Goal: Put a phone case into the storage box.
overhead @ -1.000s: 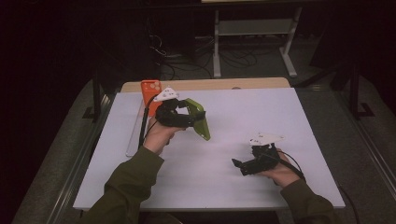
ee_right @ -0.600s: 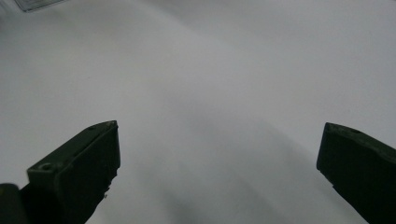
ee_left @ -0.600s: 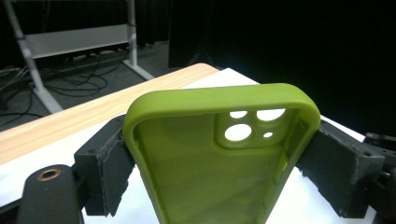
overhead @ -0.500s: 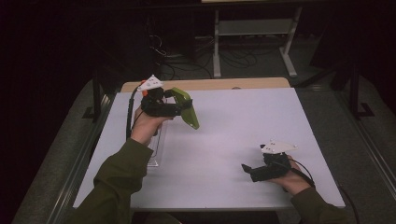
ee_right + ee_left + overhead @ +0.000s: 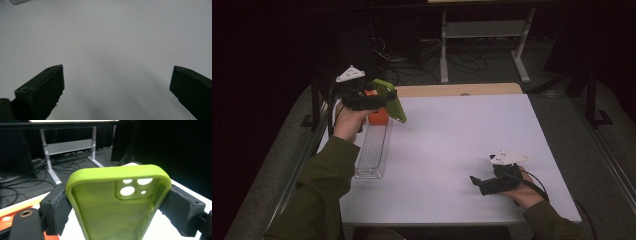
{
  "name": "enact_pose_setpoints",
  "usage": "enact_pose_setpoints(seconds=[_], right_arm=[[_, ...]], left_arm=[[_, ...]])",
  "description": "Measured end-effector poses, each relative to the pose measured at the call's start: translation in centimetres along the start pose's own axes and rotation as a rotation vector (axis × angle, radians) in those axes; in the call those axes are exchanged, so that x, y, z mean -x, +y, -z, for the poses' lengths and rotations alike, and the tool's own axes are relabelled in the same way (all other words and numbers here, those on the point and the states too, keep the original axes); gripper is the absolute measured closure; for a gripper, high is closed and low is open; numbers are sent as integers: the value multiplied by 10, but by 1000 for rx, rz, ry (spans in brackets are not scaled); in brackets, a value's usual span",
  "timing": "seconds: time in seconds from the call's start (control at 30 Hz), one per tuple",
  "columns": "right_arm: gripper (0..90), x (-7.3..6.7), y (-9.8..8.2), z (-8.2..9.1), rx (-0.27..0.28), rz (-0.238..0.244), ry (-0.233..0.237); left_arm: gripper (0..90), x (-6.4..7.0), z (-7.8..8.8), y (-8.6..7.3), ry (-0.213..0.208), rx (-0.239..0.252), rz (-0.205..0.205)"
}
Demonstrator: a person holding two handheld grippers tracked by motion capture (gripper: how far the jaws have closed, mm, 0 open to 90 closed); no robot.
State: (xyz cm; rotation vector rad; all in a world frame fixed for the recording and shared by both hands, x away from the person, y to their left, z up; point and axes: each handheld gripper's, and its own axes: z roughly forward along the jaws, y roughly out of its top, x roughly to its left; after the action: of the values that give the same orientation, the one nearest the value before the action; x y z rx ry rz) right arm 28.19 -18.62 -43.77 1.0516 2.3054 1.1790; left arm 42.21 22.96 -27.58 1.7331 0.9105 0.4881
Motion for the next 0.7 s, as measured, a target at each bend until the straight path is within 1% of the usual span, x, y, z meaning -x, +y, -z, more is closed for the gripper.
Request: enact_pose_setpoints(seconds=[0.13,0.23,0.27,0.33,0.43,0.47,0.5,0.57,0.7], right_arm=[[0,0,1,1,8,-10,-4],[0,0,1,1,7,-10,-4],[0,0,1,1,7,-9,-3],[0,0,1,0,5,-8,-5],[0,0,1,1,10,-8,-5],[0,1,1,1,12,3,-7],[0,1,1,1,13,2,-7],[0,1,1,1,13,1,-7],[0,1,1,1,13,0,-7]], left_arm=[[159,-10,4,2,53,-13,5],[159,-16,6,2,93,-25,-1],[159,-18,7,2,111,-26,3],[158,-22,7,1,133,-39,5],[158,-29,5,-2,168,-57,12],[158,-31,3,-4,181,-60,15],[158,-32,3,-4,189,-68,18],[158,-35,0,-7,208,-69,26],[158,-41,-7,-12,269,-94,34]])
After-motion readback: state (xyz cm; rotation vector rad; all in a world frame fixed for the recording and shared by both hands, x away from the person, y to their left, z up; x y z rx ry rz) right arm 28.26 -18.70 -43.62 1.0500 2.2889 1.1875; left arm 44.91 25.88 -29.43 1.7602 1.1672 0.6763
